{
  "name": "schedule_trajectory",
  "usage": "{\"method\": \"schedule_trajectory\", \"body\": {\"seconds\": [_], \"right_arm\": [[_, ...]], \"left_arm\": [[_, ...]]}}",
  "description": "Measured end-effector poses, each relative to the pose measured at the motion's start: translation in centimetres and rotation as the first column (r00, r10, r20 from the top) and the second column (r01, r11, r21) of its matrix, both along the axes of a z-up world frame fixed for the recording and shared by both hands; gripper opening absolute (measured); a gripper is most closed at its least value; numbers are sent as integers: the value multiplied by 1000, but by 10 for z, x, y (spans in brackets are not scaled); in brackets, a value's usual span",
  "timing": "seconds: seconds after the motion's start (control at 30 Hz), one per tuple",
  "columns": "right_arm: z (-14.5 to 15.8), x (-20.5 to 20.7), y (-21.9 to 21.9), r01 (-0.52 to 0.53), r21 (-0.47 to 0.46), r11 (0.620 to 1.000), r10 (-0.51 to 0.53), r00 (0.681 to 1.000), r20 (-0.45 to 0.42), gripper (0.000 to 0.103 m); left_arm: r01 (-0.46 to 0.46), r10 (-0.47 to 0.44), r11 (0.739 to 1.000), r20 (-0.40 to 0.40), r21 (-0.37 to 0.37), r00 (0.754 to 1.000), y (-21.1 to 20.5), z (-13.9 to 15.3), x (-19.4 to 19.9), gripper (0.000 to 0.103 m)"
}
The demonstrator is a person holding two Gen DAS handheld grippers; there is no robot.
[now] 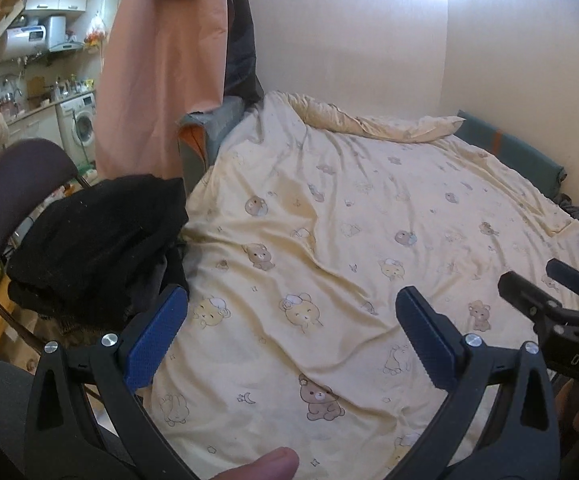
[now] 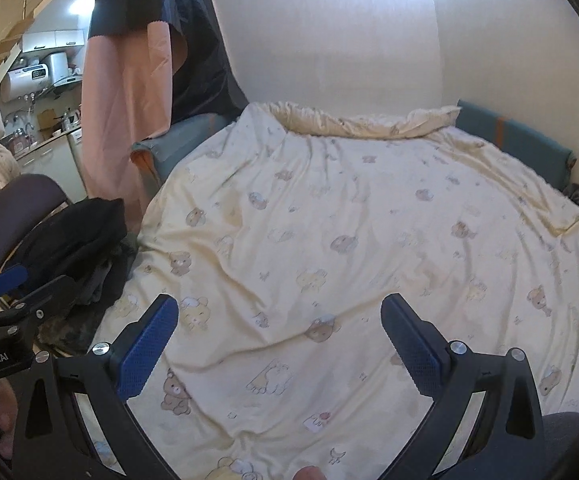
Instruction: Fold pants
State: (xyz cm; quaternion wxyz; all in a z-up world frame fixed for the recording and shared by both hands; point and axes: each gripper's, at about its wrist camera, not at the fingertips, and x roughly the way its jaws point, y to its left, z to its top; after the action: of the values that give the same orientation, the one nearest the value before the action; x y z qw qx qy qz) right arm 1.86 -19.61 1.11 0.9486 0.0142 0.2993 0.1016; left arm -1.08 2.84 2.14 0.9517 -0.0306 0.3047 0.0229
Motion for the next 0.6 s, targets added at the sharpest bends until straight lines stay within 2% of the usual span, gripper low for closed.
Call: {"method": "schedule_trajectory", "body": {"seconds": [0.13,0.6], "right_arm": [[0,1,-2,14,-12,1000,-14,1000,-1,103],[2,0,-2,19,-22,1000,-18,1000,13,103]], "left_arm": [[0,-1,999,-35,-32,999,2,-1,0,103],[-3,2,1000,-35,-22,999,-1,0,-2,103]]}}
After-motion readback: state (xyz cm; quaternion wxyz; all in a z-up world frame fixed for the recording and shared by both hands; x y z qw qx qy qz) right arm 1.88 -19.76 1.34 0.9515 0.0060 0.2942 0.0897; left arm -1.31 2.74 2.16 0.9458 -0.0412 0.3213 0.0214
